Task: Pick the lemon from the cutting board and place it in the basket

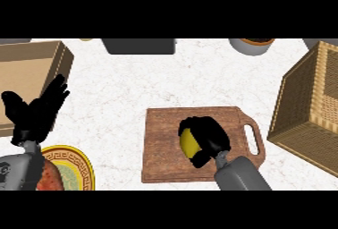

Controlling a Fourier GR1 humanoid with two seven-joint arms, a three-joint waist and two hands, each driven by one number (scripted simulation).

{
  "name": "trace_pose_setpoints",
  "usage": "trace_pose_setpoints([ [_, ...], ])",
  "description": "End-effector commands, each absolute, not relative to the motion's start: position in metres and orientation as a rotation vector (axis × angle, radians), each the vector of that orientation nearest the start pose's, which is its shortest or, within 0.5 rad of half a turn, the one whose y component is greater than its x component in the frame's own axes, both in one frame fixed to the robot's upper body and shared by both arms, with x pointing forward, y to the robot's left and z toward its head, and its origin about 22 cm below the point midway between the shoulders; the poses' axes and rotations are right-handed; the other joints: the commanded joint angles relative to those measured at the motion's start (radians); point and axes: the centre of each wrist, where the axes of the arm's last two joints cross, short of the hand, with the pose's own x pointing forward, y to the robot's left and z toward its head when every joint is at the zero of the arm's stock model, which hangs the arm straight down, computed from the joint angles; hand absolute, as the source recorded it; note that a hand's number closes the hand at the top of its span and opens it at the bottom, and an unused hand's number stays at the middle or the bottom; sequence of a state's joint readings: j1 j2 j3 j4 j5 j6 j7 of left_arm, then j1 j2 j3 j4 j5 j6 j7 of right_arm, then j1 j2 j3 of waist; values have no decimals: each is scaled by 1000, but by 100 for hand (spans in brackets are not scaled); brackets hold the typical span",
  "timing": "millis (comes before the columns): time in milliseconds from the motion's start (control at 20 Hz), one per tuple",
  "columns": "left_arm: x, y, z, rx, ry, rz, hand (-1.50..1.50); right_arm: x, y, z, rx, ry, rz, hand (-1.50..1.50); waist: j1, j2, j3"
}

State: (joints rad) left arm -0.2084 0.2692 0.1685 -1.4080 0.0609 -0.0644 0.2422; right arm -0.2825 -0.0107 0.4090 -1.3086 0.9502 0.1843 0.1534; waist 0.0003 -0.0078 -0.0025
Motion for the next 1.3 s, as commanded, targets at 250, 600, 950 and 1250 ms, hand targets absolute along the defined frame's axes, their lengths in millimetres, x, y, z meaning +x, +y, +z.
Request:
trace_pose_setpoints([
  [250, 281, 323, 29, 221, -1363, -55, 0, 156, -70, -11, -606, -1160, 1002, 150, -17, -1, 2],
  [600, 283, 324, 31, 197, -1385, -51, 0, 114, -42, 34, -460, -1421, 689, 150, -8, 4, 3],
  [950, 286, 319, 35, 232, -1383, -61, 0, 101, -42, 82, -519, -1714, 445, 150, -29, -6, 1],
  [1250, 289, 330, 46, 220, -1379, -51, 0, 122, -54, 103, -702, -1702, 393, 150, -27, -5, 0],
])
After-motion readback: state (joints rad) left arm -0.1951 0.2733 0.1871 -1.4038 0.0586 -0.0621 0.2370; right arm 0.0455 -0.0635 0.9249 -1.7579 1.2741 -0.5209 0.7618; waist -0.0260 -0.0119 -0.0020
